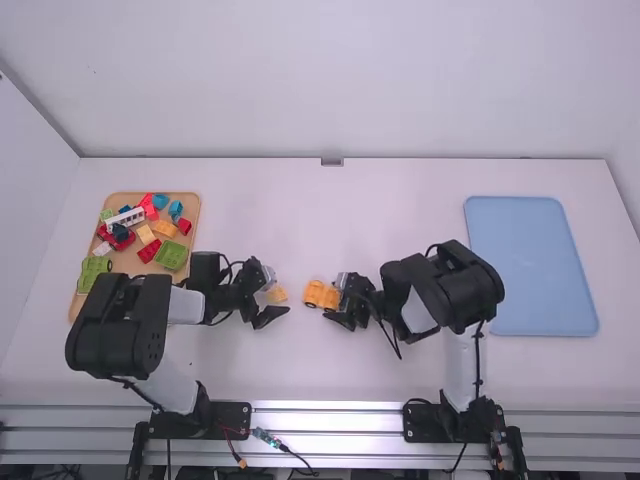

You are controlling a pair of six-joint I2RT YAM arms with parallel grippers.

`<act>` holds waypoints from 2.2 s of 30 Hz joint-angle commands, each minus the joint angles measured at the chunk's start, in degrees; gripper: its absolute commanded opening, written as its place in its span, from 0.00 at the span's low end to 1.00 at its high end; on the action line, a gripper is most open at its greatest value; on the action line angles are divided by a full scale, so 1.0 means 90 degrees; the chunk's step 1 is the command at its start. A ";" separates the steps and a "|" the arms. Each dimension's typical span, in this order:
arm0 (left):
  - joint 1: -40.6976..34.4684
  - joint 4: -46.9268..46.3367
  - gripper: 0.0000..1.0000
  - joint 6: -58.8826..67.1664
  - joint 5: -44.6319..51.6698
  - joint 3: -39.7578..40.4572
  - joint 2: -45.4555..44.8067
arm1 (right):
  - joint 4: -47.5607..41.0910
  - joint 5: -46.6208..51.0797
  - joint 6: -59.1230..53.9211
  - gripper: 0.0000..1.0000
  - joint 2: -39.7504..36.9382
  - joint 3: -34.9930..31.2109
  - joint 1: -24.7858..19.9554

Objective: Assemble lego blocks to make yellow taxi

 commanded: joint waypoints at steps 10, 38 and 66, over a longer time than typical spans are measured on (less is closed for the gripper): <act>-0.0002 -0.0015 0.99 0.0040 0.0180 0.0032 0.0036 | -0.0349 -0.0279 -0.0478 0.44 0.0075 0.0211 -0.0012; -0.0005 -0.0369 0.99 0.0664 -0.0670 0.0095 0.0034 | -0.3586 -0.0945 -0.2261 0.35 0.0075 0.1639 -0.0379; -0.0593 -0.0158 0.64 0.0371 -0.1467 0.0192 0.0039 | -0.2886 -0.0940 -0.2074 0.35 0.0075 0.1292 -0.0427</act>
